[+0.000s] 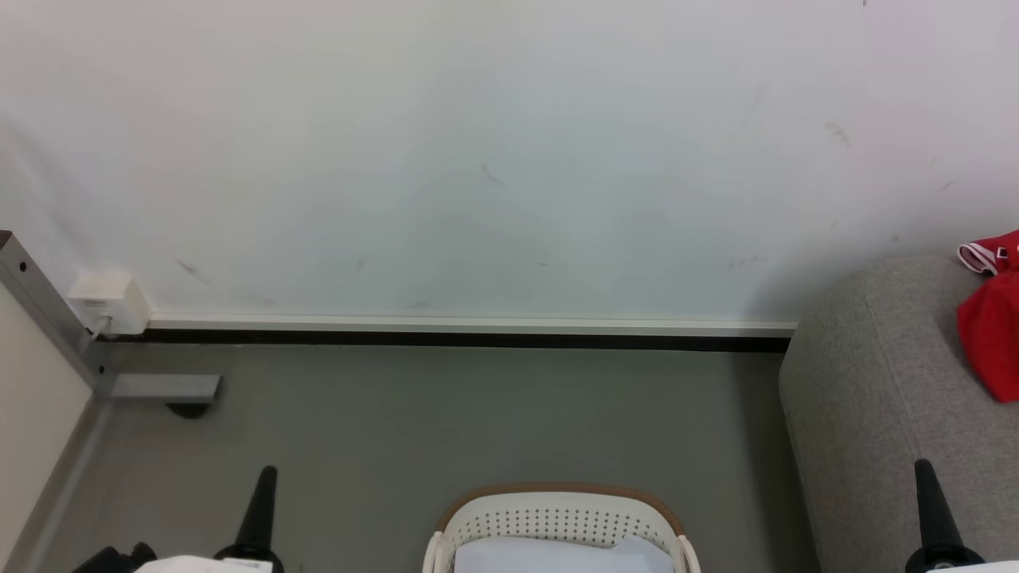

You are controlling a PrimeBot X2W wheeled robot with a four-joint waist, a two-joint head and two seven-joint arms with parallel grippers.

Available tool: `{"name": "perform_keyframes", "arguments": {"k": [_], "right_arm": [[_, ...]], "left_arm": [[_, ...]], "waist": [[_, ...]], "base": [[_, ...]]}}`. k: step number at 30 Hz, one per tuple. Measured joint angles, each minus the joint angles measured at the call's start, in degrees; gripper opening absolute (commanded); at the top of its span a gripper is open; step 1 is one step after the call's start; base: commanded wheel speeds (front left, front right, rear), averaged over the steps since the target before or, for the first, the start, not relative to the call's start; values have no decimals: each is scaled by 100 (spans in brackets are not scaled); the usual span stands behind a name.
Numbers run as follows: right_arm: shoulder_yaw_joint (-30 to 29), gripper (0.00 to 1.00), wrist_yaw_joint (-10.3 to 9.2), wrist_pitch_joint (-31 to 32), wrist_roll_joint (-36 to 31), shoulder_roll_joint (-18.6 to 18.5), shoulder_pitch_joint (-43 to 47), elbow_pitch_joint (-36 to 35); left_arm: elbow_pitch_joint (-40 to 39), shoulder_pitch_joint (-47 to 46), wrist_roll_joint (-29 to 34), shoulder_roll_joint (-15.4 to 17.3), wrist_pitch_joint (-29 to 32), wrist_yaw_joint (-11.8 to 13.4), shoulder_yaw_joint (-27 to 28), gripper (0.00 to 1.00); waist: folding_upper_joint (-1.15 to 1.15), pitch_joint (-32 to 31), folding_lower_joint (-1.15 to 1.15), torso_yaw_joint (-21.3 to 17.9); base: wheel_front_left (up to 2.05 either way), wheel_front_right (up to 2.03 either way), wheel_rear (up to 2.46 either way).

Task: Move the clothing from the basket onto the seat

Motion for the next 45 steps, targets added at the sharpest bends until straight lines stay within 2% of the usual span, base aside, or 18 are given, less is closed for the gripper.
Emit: {"name": "perform_keyframes", "arguments": {"k": [45], "right_arm": [[-52, 0, 1, 557, 2097, 0, -463, 189]], "left_arm": [[-92, -287, -1911, -105, 555, -207, 387, 0]], "waist": [[0, 103, 0, 21]], "base": [[0, 0, 0]]}}
